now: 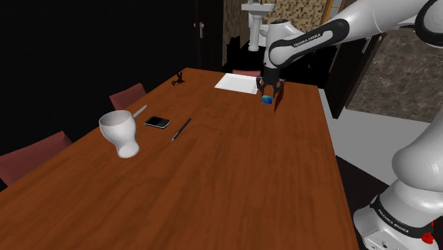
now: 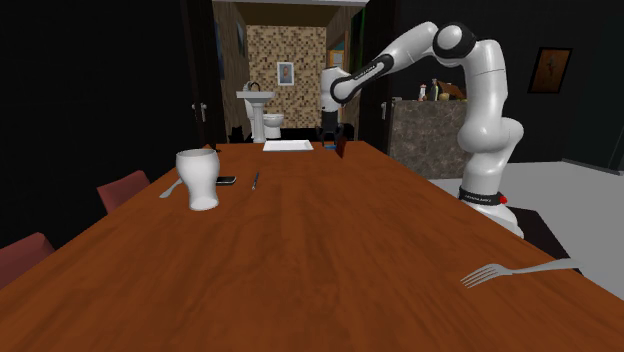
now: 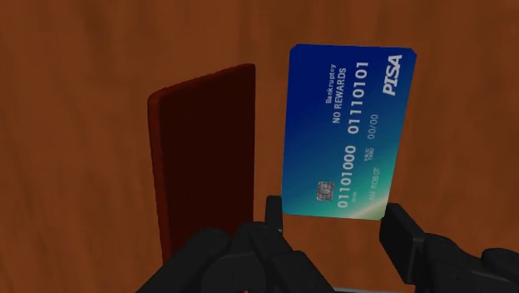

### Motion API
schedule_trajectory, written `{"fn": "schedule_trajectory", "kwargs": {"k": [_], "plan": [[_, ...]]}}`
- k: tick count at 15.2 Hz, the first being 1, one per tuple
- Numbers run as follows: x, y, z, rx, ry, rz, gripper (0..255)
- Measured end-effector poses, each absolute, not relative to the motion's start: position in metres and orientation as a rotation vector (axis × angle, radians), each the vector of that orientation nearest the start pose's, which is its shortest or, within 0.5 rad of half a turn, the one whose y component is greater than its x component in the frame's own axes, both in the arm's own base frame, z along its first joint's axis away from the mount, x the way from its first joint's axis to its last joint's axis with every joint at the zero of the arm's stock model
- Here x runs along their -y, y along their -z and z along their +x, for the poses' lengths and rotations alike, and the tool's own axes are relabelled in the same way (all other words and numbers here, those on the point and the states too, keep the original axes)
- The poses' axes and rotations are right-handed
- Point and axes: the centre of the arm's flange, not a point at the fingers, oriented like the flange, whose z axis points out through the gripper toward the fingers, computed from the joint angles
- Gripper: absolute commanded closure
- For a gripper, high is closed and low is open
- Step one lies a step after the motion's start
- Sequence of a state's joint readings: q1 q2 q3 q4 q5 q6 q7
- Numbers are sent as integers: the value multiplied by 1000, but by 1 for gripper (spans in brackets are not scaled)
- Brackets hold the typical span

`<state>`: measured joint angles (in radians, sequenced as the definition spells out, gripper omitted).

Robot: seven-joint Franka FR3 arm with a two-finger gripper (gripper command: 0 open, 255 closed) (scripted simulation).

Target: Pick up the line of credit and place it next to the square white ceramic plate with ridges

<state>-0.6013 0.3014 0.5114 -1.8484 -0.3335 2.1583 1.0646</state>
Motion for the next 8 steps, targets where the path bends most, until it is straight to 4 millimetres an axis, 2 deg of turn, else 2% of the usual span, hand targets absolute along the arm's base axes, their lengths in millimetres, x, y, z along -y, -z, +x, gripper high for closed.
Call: {"fn": "schedule_trajectory", "kwargs": {"k": [6,8], "plan": [[89,-353,621,-1548,184,-2836,255],[90,-350,621,-1548,184,-2836,255]]}}
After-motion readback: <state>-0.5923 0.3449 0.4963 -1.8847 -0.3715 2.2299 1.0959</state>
